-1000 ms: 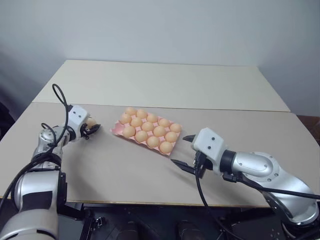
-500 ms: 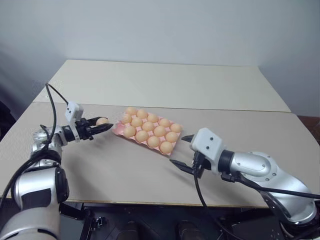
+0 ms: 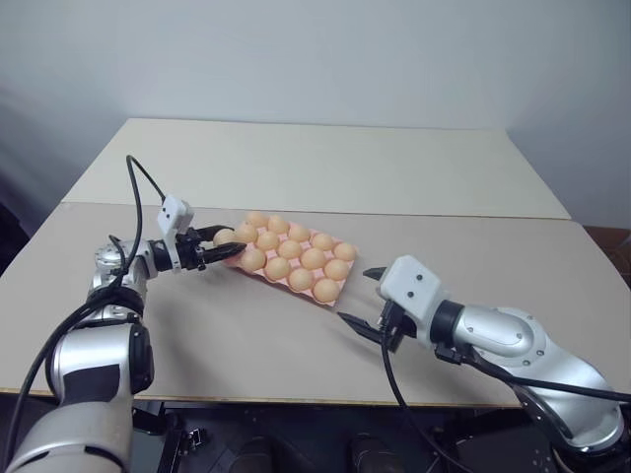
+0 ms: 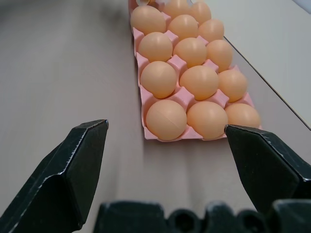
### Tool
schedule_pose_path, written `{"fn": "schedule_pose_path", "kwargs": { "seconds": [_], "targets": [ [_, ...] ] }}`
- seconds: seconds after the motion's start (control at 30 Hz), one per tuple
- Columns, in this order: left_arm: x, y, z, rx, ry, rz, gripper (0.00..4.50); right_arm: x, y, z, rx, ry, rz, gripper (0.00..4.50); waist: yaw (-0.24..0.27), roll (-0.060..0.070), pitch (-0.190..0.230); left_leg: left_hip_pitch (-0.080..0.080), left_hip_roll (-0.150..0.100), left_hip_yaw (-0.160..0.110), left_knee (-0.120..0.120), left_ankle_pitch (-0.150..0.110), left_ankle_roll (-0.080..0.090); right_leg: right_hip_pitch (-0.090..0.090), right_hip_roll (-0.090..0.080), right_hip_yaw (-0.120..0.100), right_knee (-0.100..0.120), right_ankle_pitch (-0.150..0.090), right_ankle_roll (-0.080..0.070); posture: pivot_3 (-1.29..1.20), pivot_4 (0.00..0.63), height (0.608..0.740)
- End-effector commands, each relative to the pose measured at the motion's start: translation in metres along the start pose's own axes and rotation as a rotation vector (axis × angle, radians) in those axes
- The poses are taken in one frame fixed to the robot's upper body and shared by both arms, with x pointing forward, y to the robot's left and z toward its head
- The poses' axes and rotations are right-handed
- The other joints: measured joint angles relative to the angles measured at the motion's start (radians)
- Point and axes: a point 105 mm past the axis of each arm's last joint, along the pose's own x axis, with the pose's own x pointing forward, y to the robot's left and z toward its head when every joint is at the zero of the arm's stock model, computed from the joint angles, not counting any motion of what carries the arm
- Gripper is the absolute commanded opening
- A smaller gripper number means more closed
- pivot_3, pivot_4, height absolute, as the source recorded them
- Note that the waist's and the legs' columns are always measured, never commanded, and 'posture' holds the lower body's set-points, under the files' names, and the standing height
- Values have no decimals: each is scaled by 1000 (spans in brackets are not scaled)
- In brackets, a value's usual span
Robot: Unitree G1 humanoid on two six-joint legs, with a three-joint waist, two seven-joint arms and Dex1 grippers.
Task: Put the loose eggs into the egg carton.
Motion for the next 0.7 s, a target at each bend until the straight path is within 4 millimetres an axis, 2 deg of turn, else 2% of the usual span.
{"fn": "schedule_pose_path", "kwargs": {
  "seconds": [0.03, 0.23, 0.4, 0.5, 0.57, 0.7],
  "targets": [
    [1, 3, 20, 52, -53, 2, 4416, -4, 0, 7, -30, -23, -22, 4500, 1, 0, 0, 0, 0, 0, 0, 0, 0, 0, 0, 0, 0, 0, 0, 0, 150, 740],
    [-6, 5, 27, 77, -78, 8, 4468, -4, 0, 7, -30, -22, -17, 4500, 1, 0, 0, 0, 0, 0, 0, 0, 0, 0, 0, 0, 0, 0, 0, 0, 150, 740],
    [-25, 9, 36, 108, -123, 18, 4468, -5, -1, 8, -33, -23, -17, 4500, -2, 0, 0, 0, 0, 0, 0, 0, 0, 0, 0, 0, 0, 0, 0, 0, 150, 740],
    [-47, 11, 52, 130, -207, 12, 4468, -7, -2, 8, -39, -26, -23, 4500, -7, 0, 0, 0, 0, 0, 0, 0, 0, 0, 0, 0, 0, 0, 0, 0, 150, 740],
    [-69, 15, 62, 124, -269, 35, 4468, -10, -5, 8, -47, -24, -32, 4500, -8, 0, 0, 0, 0, 0, 0, 0, 0, 0, 0, 0, 0, 0, 0, 0, 150, 740],
    [-109, 13, 65, 136, -287, 43, 4468, -18, -13, 8, -61, -25, -47, 4500, -20, 0, 0, 0, 0, 0, 0, 0, 0, 0, 0, 0, 0, 0, 0, 0, 150, 740]
  ]
}}
